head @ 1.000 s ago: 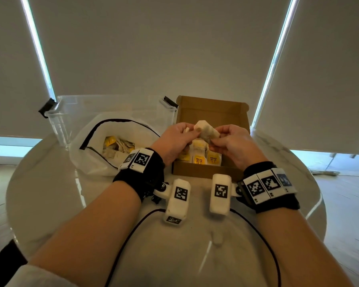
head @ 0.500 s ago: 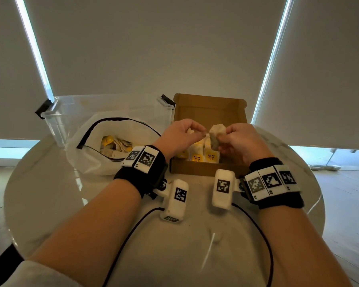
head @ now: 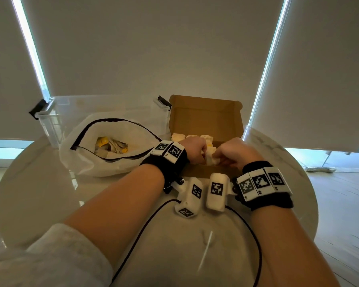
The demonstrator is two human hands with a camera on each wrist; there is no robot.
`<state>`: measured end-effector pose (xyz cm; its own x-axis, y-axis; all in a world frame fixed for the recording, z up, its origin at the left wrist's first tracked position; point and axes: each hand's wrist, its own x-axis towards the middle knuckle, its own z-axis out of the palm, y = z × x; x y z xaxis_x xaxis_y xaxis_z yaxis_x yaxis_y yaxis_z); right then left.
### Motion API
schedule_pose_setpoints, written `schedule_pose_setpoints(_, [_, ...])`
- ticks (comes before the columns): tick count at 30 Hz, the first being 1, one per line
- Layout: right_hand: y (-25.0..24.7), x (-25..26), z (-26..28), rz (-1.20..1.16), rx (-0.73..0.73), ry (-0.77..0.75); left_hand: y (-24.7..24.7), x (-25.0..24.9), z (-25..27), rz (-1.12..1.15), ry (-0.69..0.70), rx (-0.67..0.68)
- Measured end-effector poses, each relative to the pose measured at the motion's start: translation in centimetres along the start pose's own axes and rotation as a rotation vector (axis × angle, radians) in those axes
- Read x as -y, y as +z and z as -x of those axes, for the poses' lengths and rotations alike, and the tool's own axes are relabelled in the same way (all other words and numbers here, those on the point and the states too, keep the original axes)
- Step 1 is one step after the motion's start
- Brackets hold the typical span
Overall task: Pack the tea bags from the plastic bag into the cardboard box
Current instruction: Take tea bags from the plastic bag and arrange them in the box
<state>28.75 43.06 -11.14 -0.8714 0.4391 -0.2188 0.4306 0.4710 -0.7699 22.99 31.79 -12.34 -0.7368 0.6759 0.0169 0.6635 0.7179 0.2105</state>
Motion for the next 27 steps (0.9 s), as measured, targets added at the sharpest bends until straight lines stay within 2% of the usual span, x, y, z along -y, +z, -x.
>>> schedule_pose_setpoints(3, [0.4,-0.1,-0.3,0.076,-0.009,-0.016,-0.4,0.1,0.3,0.141,-0.049,0.01])
schedule_pose_setpoints(9, [0.9,0.1,-0.3,0.215,0.042,-0.053,-2.5,0.3,2.3,0.928,-0.119,-0.18])
schedule_pose_setpoints(12, [0.8,0.0,-0.1,0.222,0.062,-0.087,-2.0,1.1,3.4,1.298,-0.119,-0.191])
schedule_pose_setpoints(14, [0.4,-0.2,0.0,0.177,0.052,-0.127,-1.5,1.9,3.9,1.463,-0.109,-0.153])
schedule_pose_setpoints(19, [-0.1,0.0,0.8,-0.068,-0.102,-0.313,-1.0,2.9,4.3,1.625,-0.065,-0.127])
schedule_pose_setpoints(23, [0.8,0.6,1.5,-0.171,0.028,-0.439,-1.3,2.5,4.6,1.613,0.0,-0.112])
schedule_pose_setpoints(27, [1.6,0.8,1.4,-0.263,0.1,-0.464,-1.2,2.2,4.5,1.565,0.024,-0.124])
